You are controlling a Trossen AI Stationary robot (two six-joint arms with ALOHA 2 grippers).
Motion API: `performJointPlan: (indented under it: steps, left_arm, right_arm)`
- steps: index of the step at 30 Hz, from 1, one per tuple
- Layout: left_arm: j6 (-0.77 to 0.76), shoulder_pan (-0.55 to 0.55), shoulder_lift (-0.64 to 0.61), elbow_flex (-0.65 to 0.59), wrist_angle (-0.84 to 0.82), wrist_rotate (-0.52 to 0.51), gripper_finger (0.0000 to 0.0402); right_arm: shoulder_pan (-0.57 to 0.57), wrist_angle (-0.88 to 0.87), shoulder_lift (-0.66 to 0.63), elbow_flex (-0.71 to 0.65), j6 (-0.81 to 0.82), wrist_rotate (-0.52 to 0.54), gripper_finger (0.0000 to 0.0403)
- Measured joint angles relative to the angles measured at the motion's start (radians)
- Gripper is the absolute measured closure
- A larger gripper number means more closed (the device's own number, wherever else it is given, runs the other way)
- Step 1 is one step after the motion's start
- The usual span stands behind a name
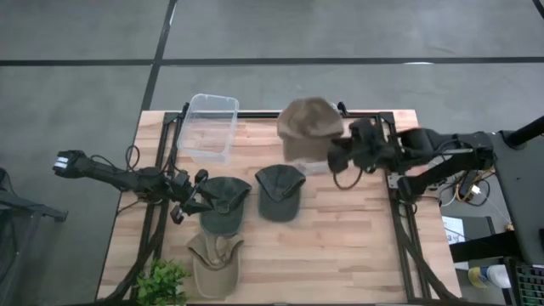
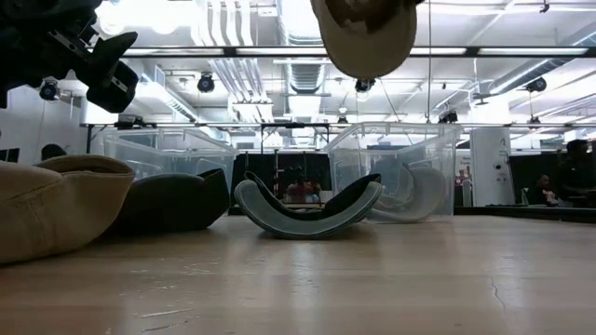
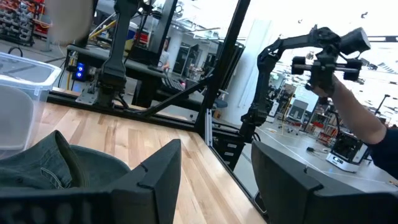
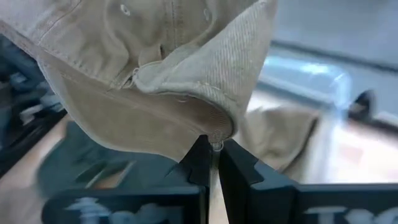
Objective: Pick & Place hat
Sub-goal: Put the right brown cap into the right transparent bin
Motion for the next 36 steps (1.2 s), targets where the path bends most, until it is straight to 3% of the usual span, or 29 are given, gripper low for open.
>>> performJointPlan:
  steps: [7, 22, 26, 36]
  left_arm:
    - [0.000, 0.000, 0.000, 0.000, 0.000, 0.000, 0.0213]
    - [0.000, 0.001, 0.000, 0.000, 0.000, 0.000, 0.0213]
    - [0.000, 0.001, 0.000, 0.000, 0.000, 0.000, 0.0213]
    - [0.000, 0.001, 0.000, 0.000, 0.000, 0.000, 0.0213]
  right_arm:
    - [-0.196, 0.001, -0.008, 0.000, -0.144, -0.065, 0.0390]
    - [-0.677, 0.000, 0.042, 0.000, -0.275, -0.615, 0.0390]
    - [-0.733, -0.005, 0.091, 0.000, -0.309, -0.737, 0.0390]
    - [-0.774, -0.106, 0.235, 0.000, -0.352, -0.784, 0.0390]
